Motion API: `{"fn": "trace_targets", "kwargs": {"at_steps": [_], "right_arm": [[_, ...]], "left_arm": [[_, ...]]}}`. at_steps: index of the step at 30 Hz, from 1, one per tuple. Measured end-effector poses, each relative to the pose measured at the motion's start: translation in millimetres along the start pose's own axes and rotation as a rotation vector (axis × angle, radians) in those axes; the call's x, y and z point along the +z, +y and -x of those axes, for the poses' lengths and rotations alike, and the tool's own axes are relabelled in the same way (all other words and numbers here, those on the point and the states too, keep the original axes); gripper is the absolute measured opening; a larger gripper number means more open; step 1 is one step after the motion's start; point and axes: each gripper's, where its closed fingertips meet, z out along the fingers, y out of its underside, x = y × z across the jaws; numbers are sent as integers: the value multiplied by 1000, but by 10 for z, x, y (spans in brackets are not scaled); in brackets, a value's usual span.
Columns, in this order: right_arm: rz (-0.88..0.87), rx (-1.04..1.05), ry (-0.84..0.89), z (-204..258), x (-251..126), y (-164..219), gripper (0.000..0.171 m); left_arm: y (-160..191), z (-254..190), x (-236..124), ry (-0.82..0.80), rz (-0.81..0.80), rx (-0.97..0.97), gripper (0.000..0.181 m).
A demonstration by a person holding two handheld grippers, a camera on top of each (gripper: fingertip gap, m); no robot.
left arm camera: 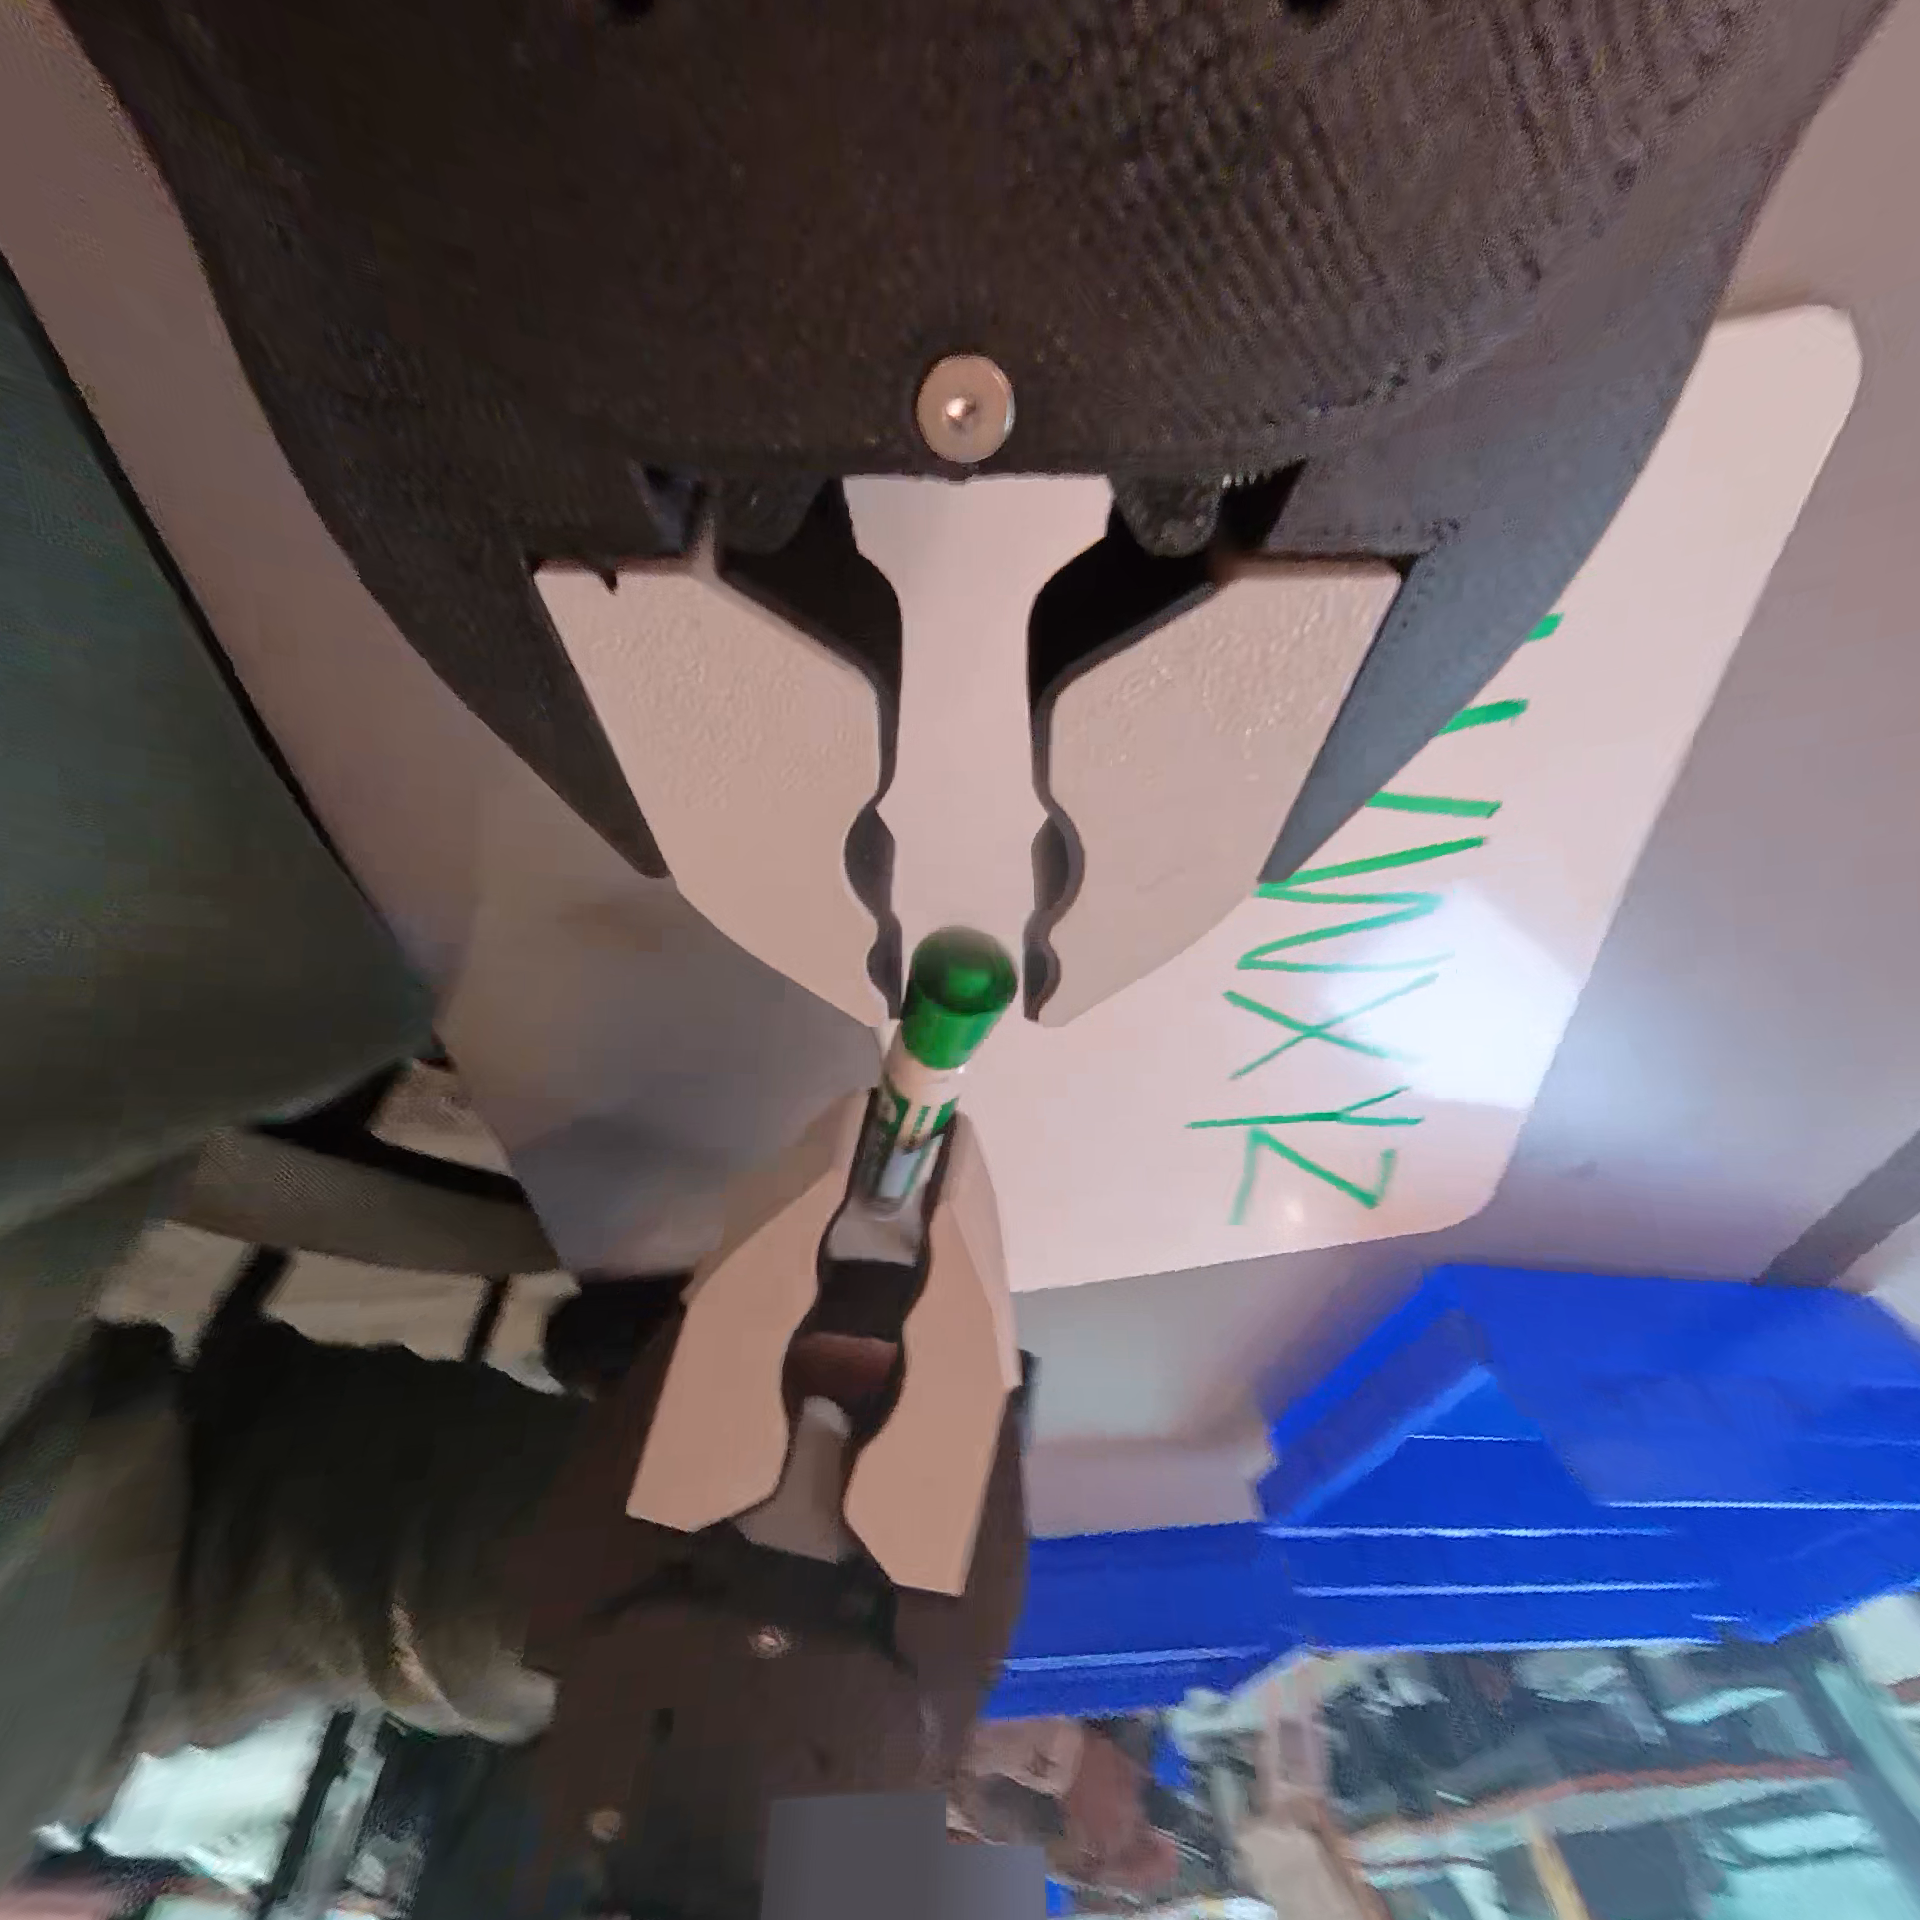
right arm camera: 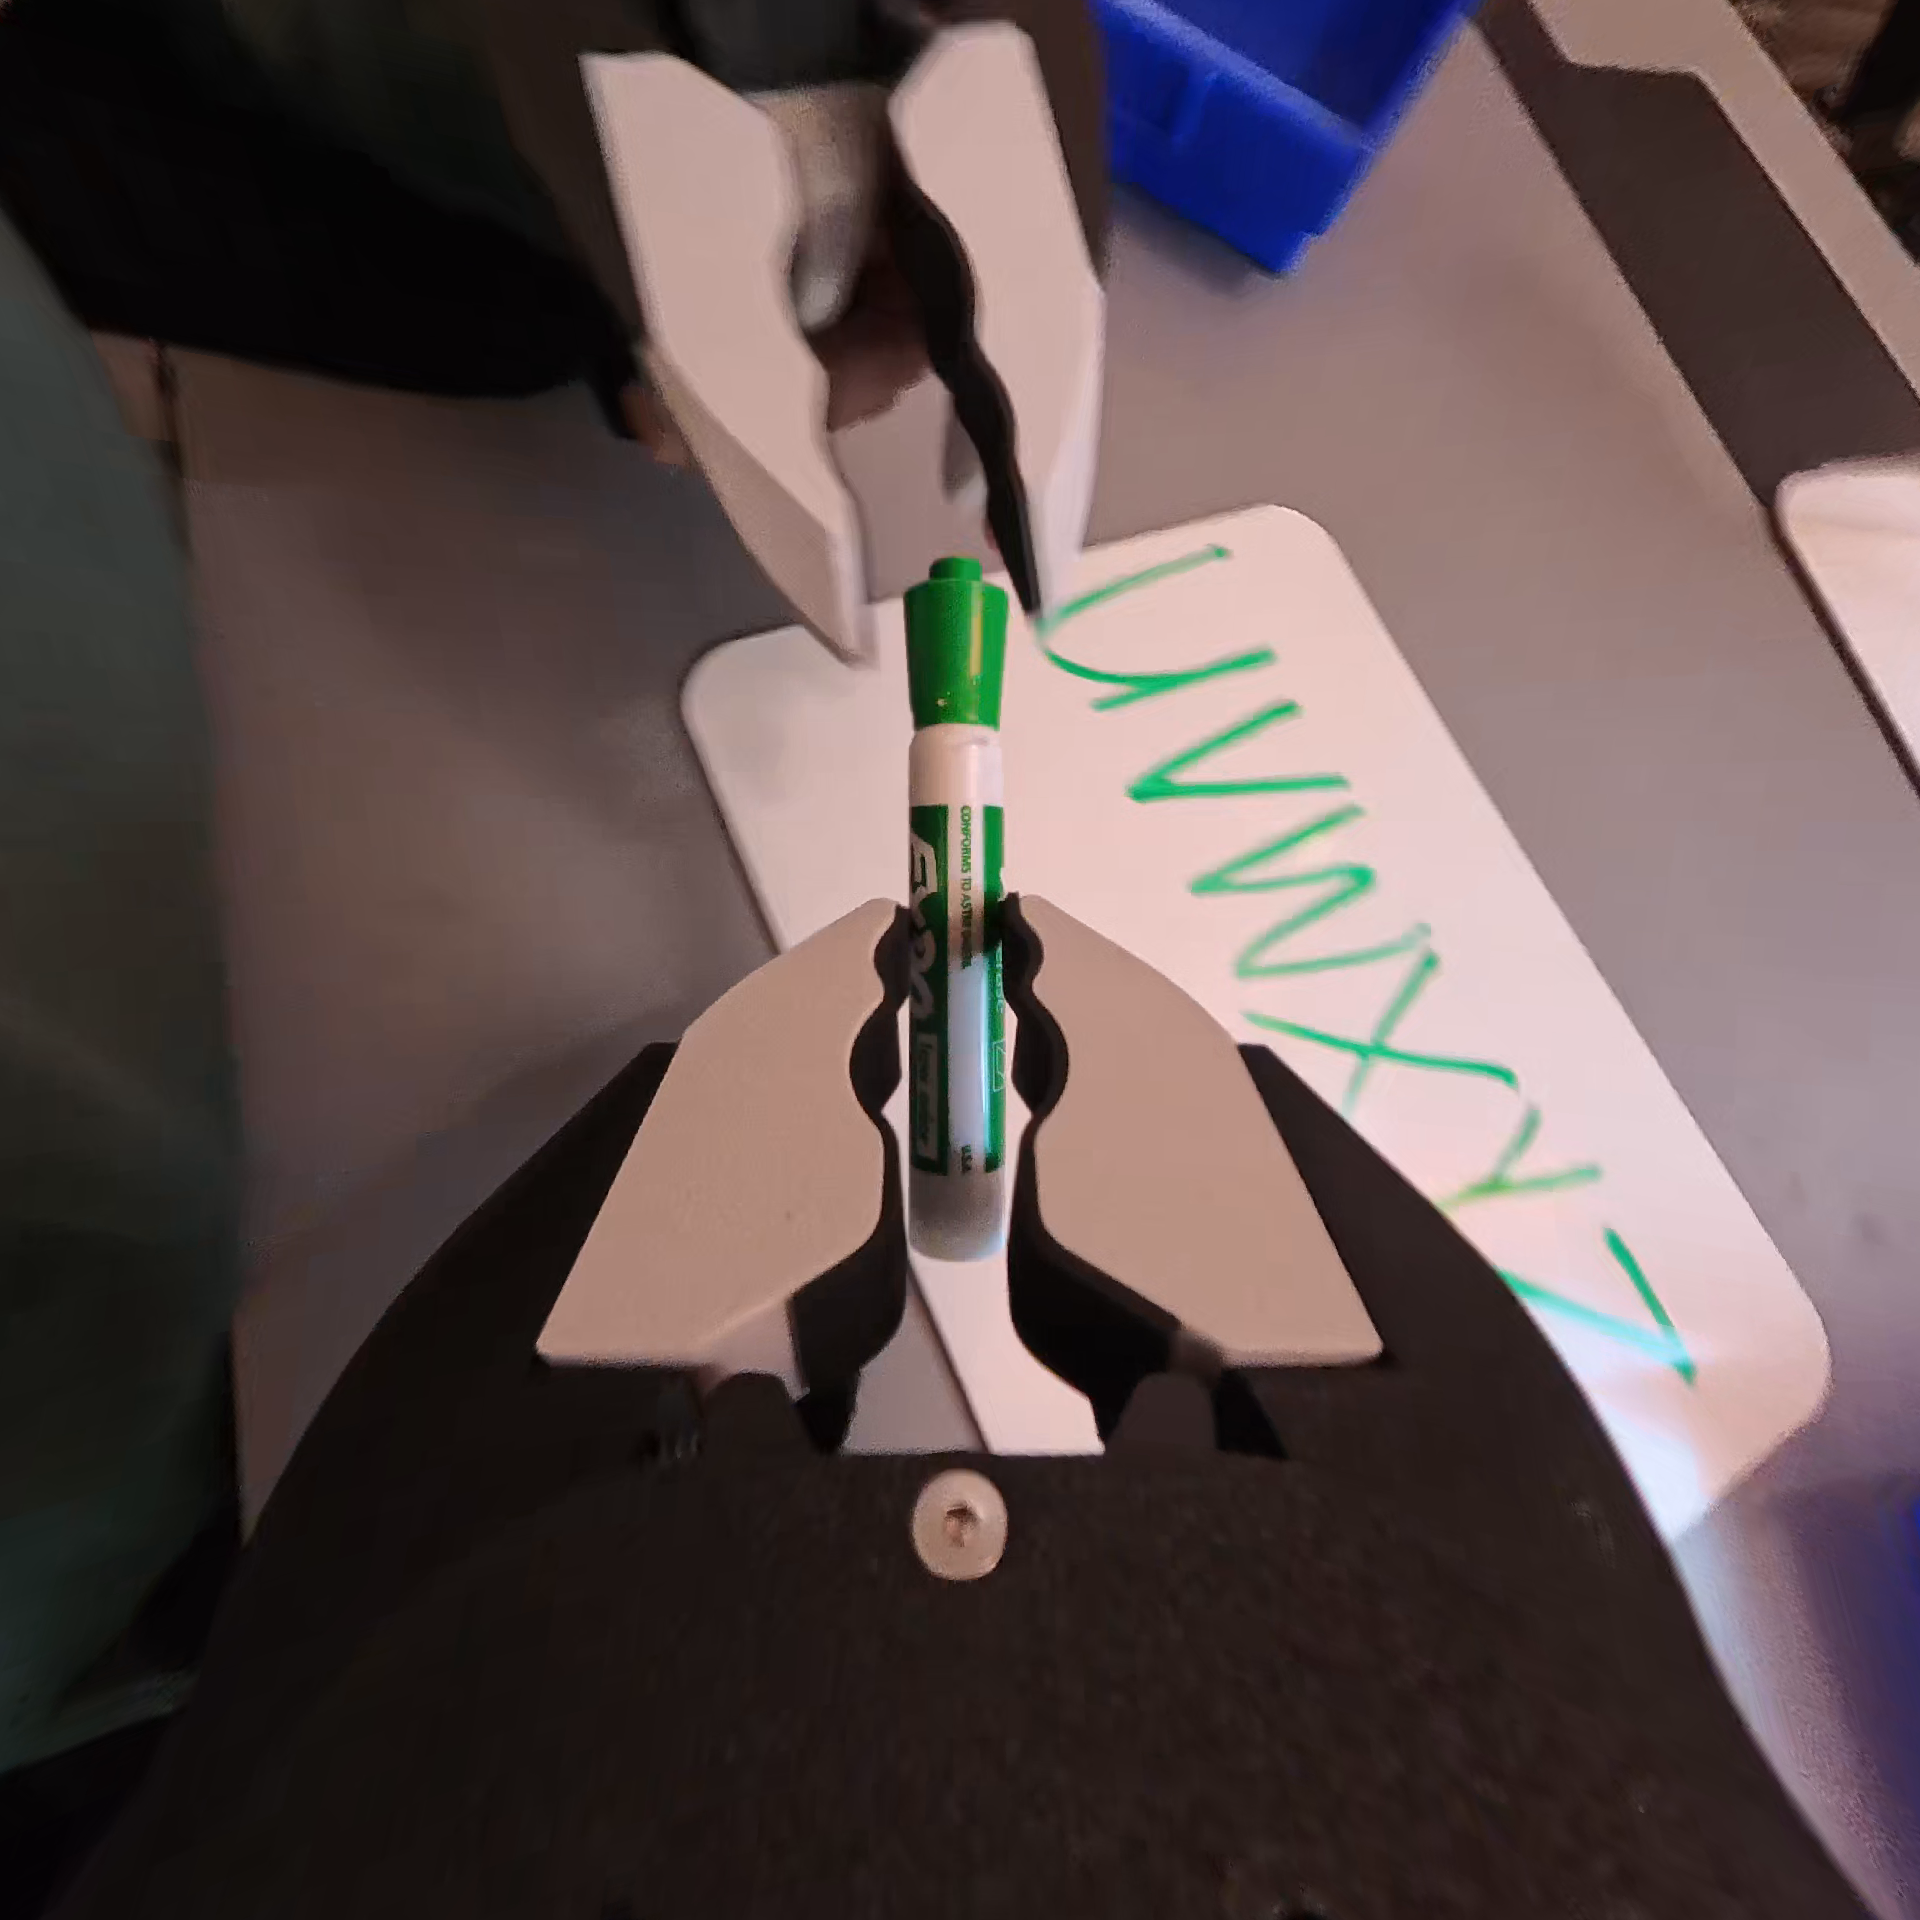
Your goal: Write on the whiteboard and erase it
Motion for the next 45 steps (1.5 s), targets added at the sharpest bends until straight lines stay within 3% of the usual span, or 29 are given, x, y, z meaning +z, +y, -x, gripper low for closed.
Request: {"fn": "trace_targets", "kwargs": {"at_steps": [2,5,9,12,16,19,23,28,32,33,34,36,41,45], "right_arm": [[-4,104,100,-416,-143,123,17],[9,357,386,-1495,-664,568,17],[114,672,747,-2813,-1373,1455,17],[115,872,837,-3310,-1462,1852,17],[236,953,1025,-3641,-1487,2252,21],[266,899,1142,-3724,-1573,2318,39],[35,658,1226,-3710,-1888,1648,49],[-294,506,983,-3141,-1952,745,58],[-331,440,817,-2561,-1603,725,66],[-323,428,791,-2447,-1494,786,63],[-322,413,763,-2341,-1390,840,47],[-347,361,693,-2136,-1212,886,0],[-387,301,603,-1934,-1067,833,0],[-422,313,577,-1879,-1038,838,0]], "left_arm": [[-22,217,-100,-89,-35,-56,37],[-32,368,-279,-123,-103,-116,23],[61,377,-328,-133,-123,-118,12],[105,347,-287,-114,-108,-124,10],[145,341,-280,-116,-89,-106,8],[149,361,-294,-123,-92,-110,8],[158,420,-319,-142,-97,-117,8],[134,546,-383,-192,-113,-127,7],[37,770,-593,-297,-111,-110,0],[-26,867,-710,-346,-116,-95,0],[-93,983,-857,-408,-114,-74,0],[-220,1265,-1246,-563,-80,-26,0],[-292,1906,-2281,-842,197,-65,0],[207,2223,-2772,-837,548,-223,12]]}}
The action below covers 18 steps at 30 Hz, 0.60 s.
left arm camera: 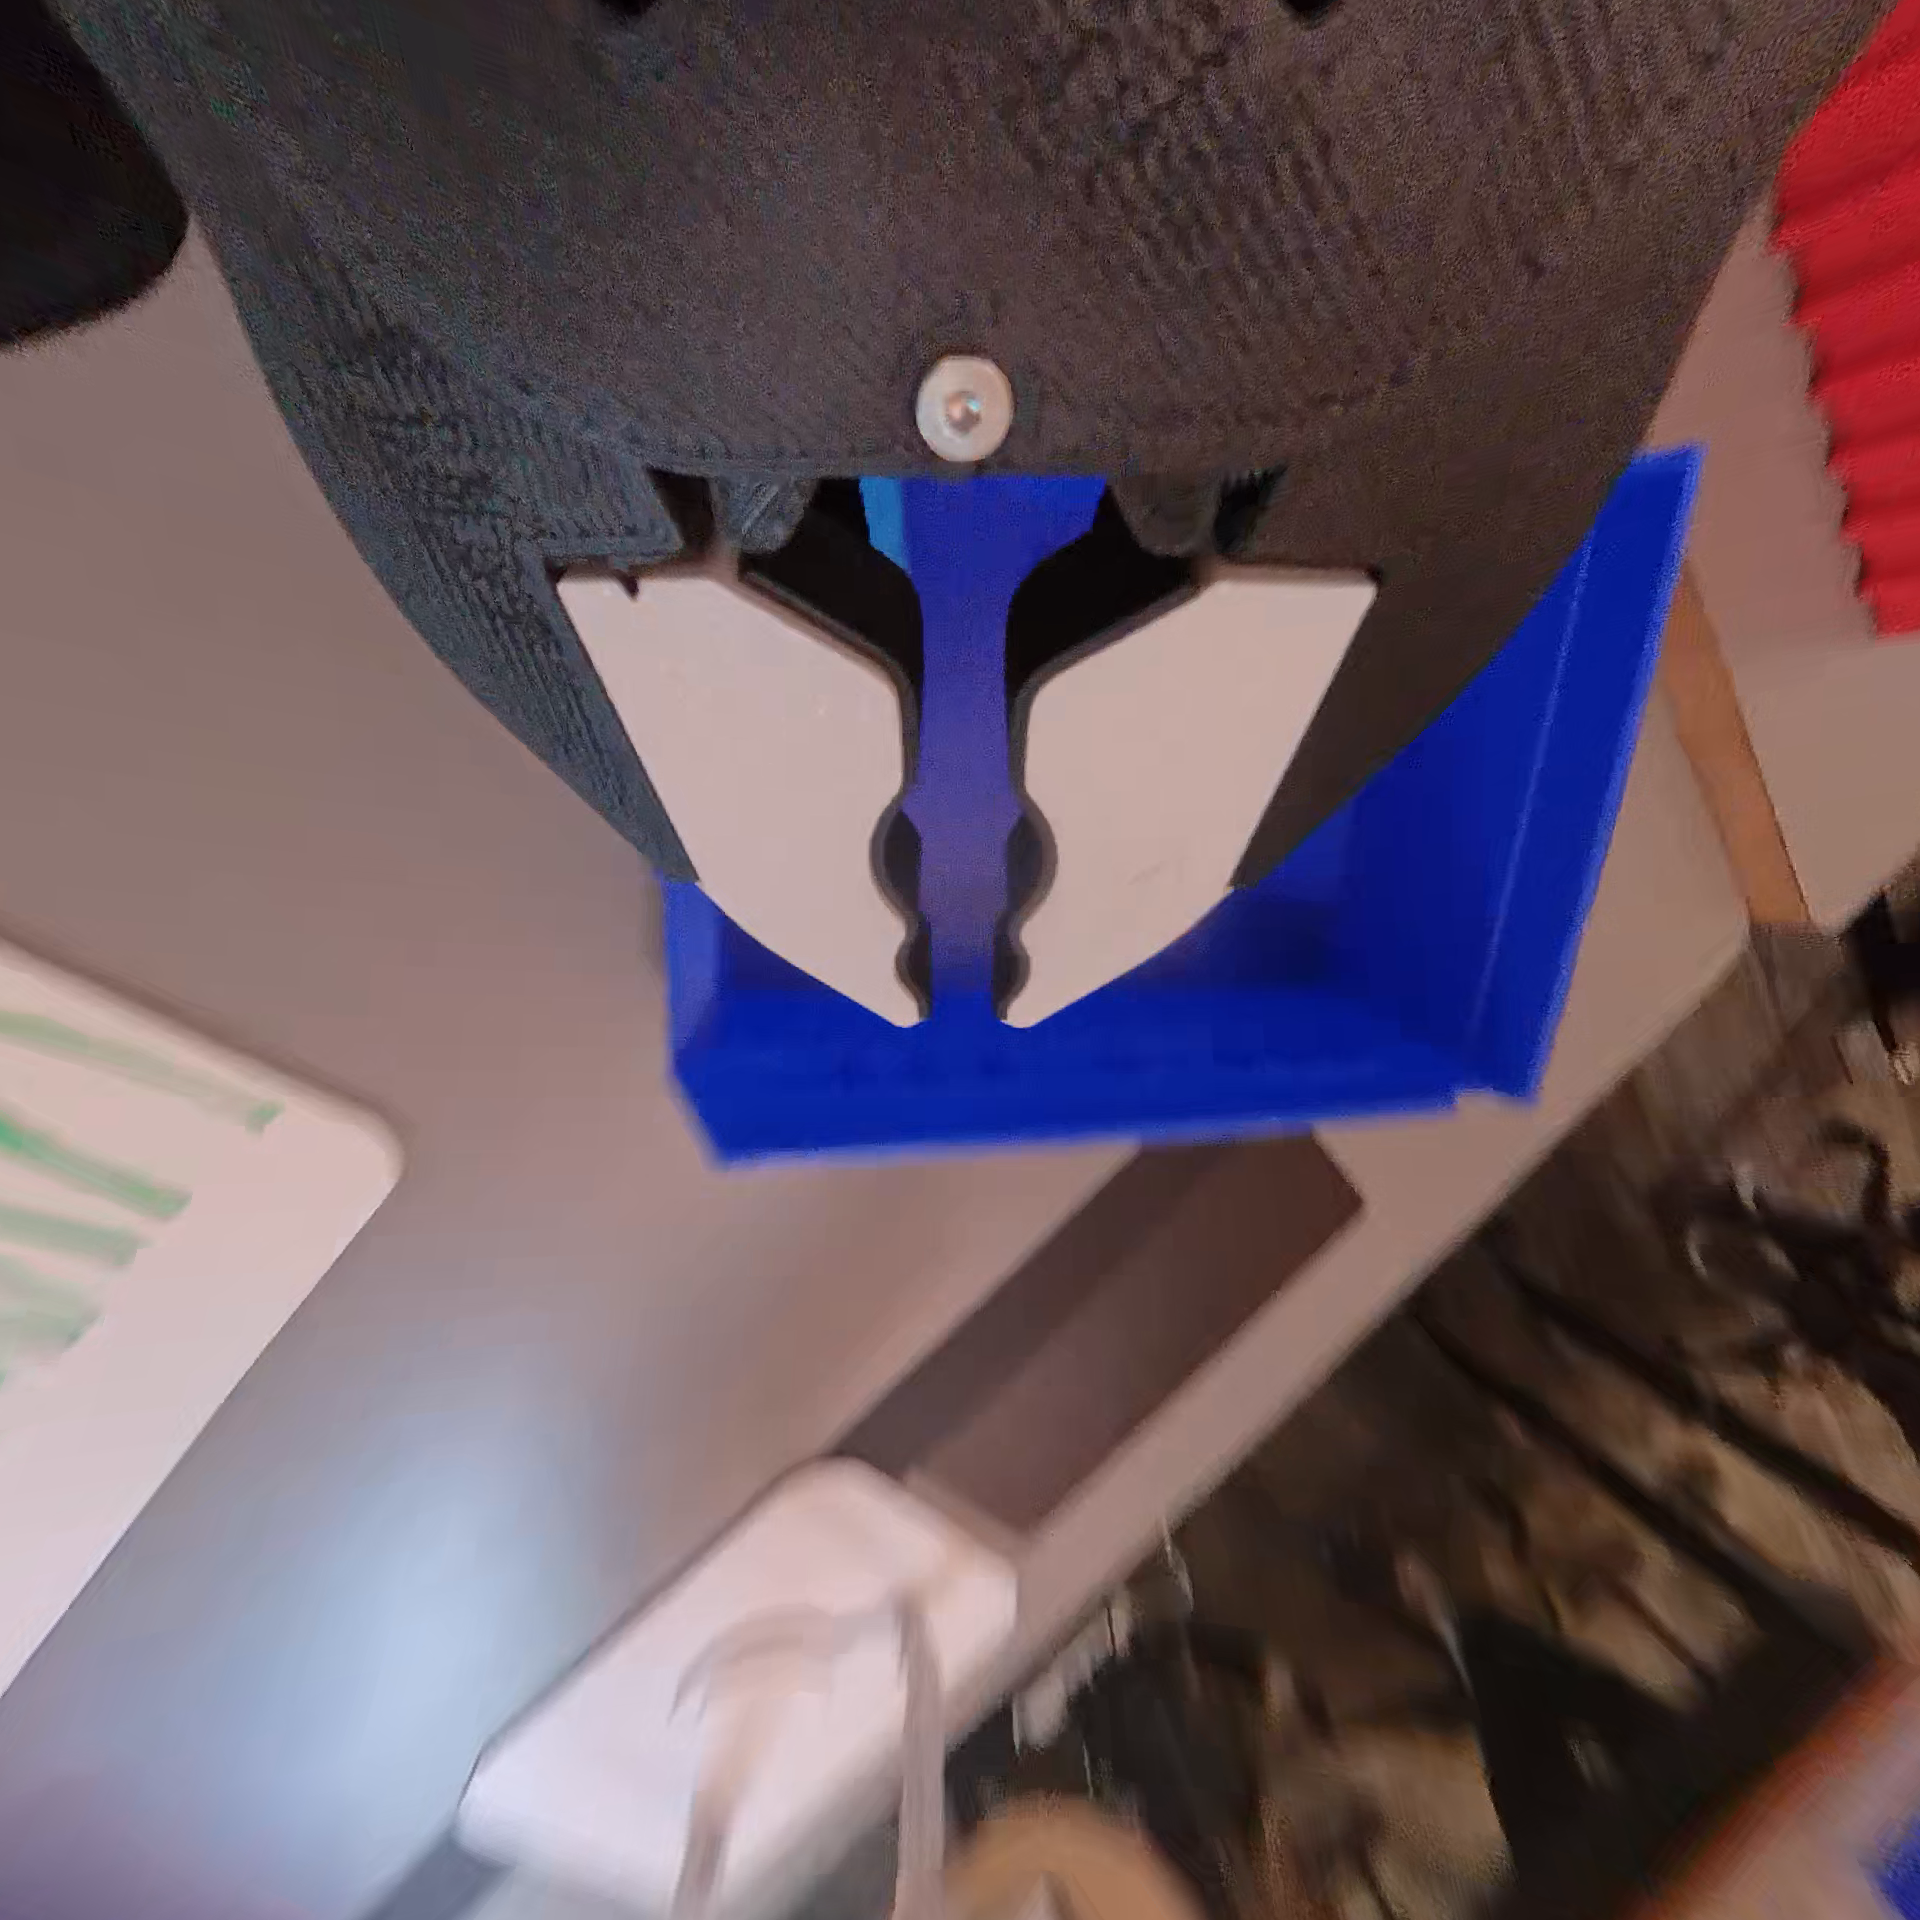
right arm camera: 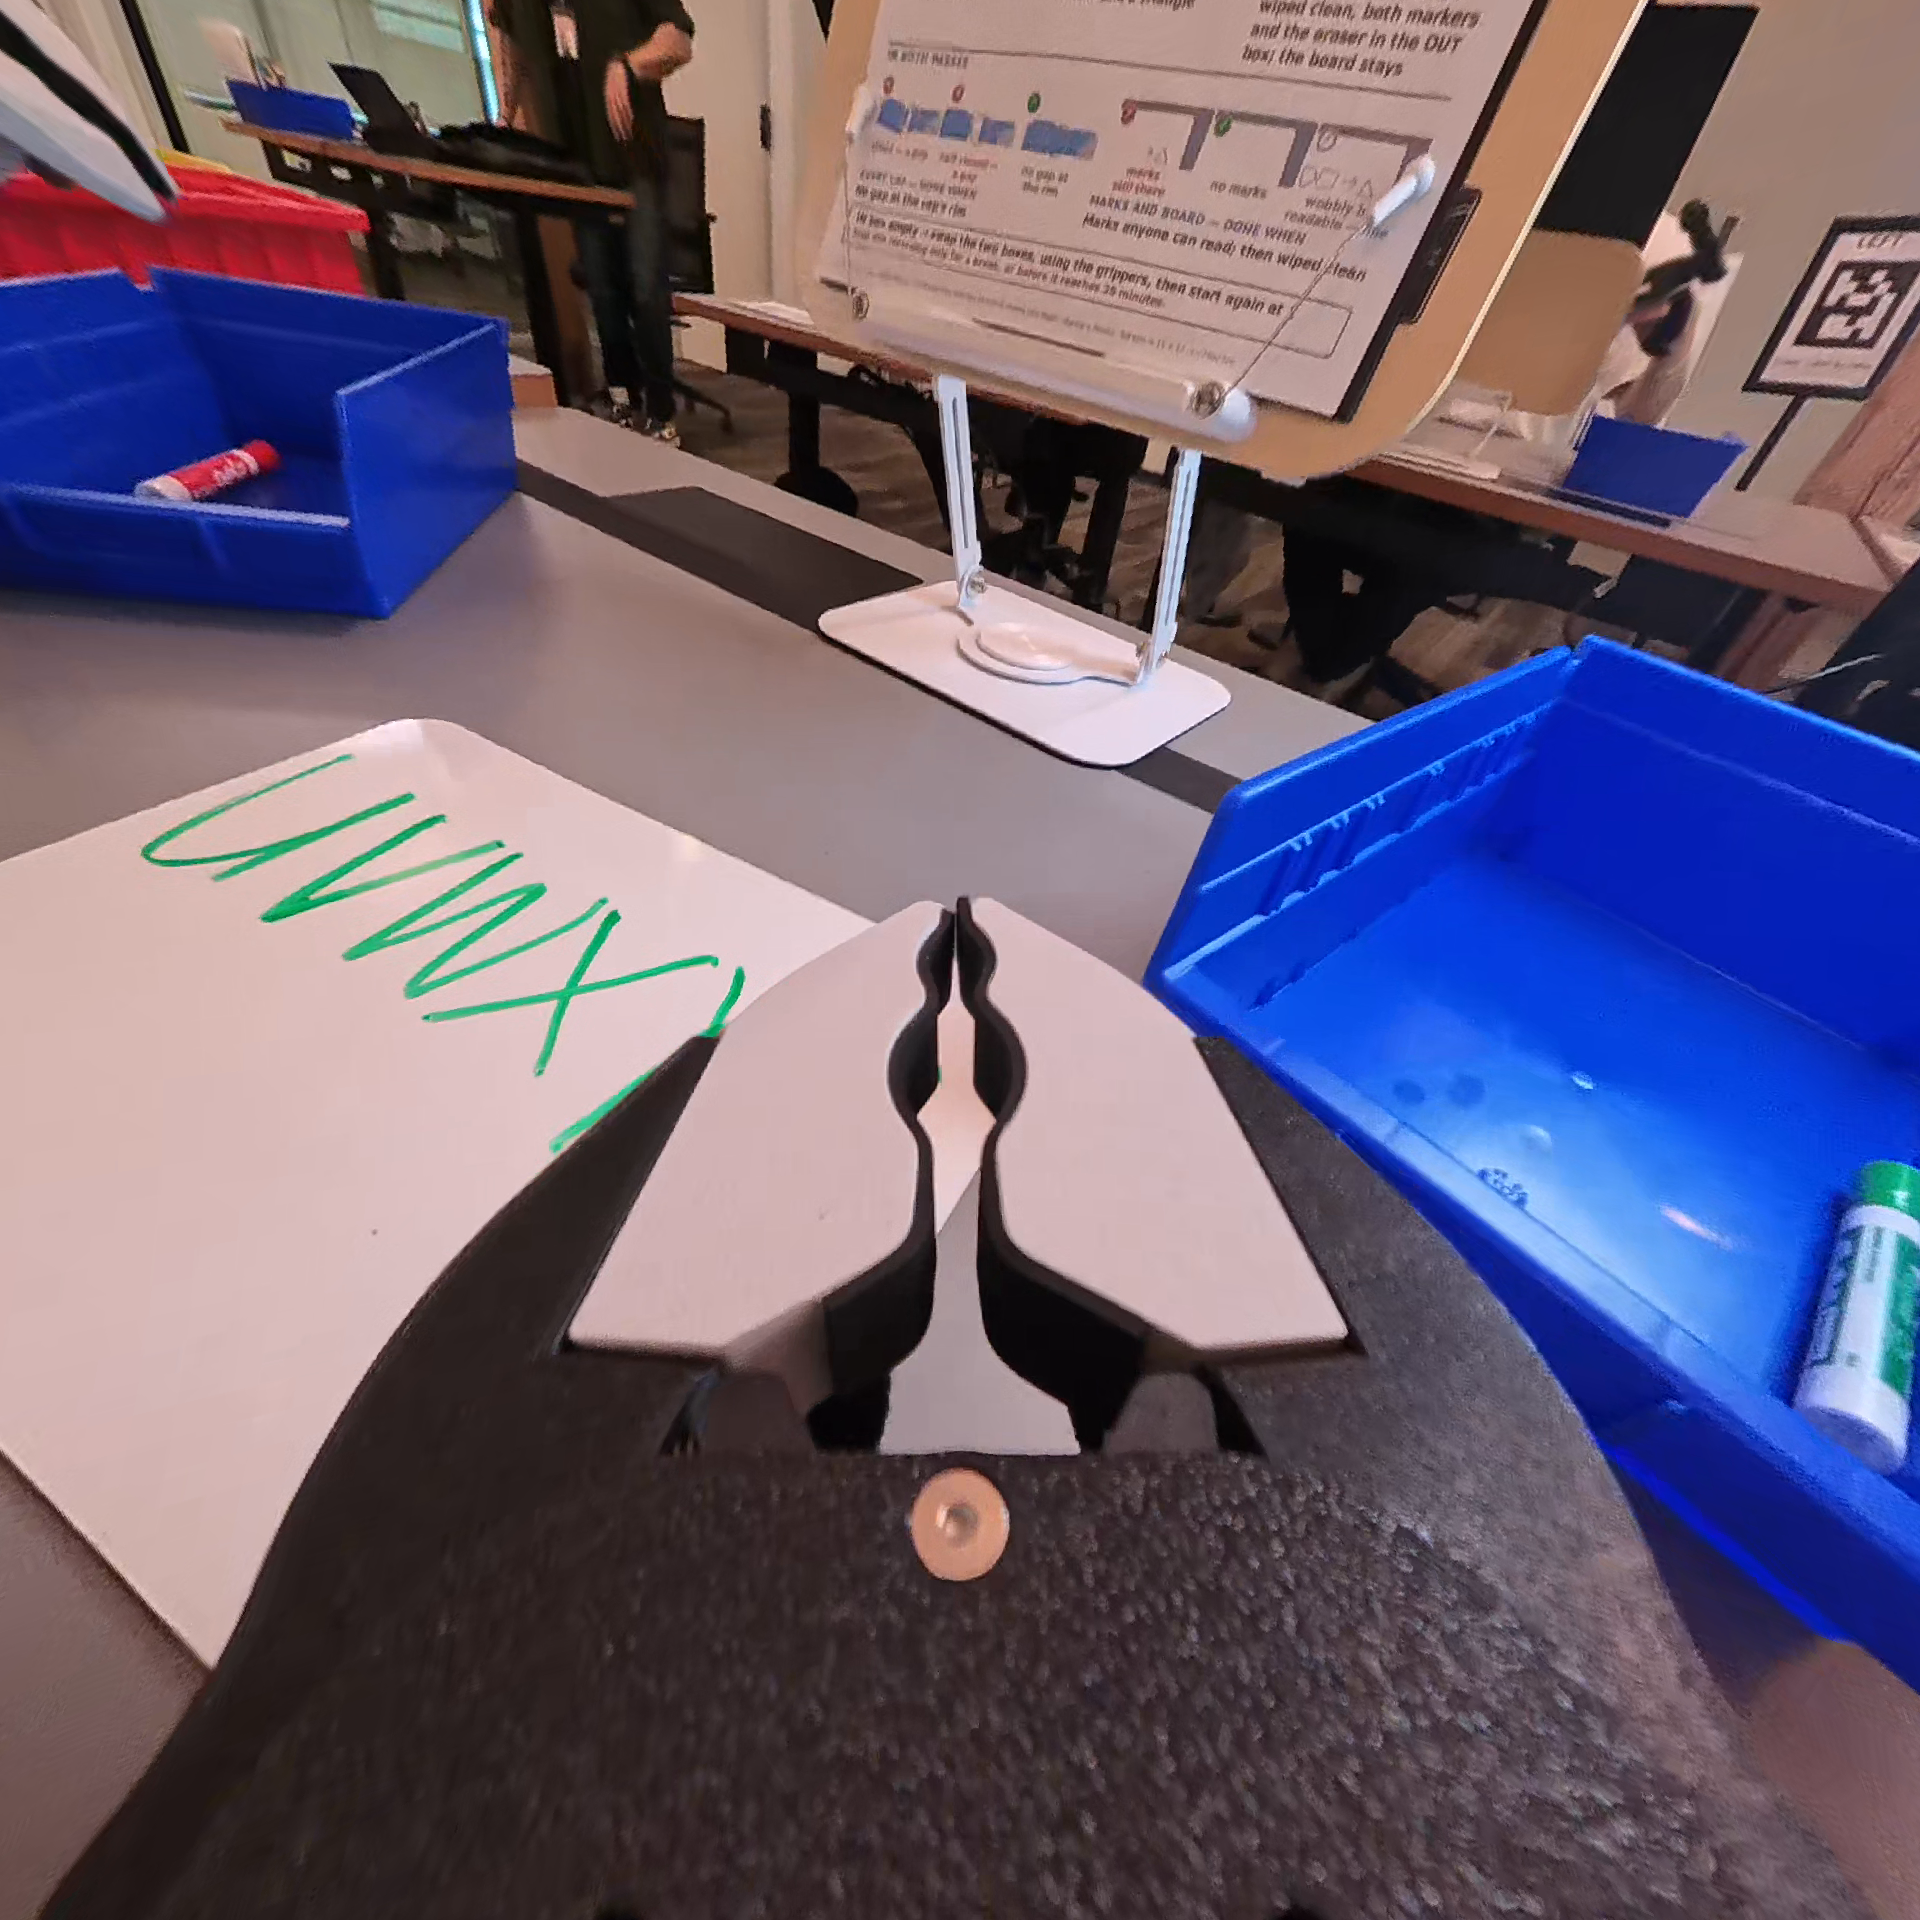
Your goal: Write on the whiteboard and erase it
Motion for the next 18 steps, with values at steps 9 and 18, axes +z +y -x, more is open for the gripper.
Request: {"fn": "trace_targets", "kwargs": {"at_steps": [9,18], "right_arm": [[-8,-20,-39,78,-36,20,5],[19,-32,-54,126,-6,83,5]], "left_arm": [[1424,-313,78,459,807,67,49],[1787,-413,136,530,1055,76,50]]}}
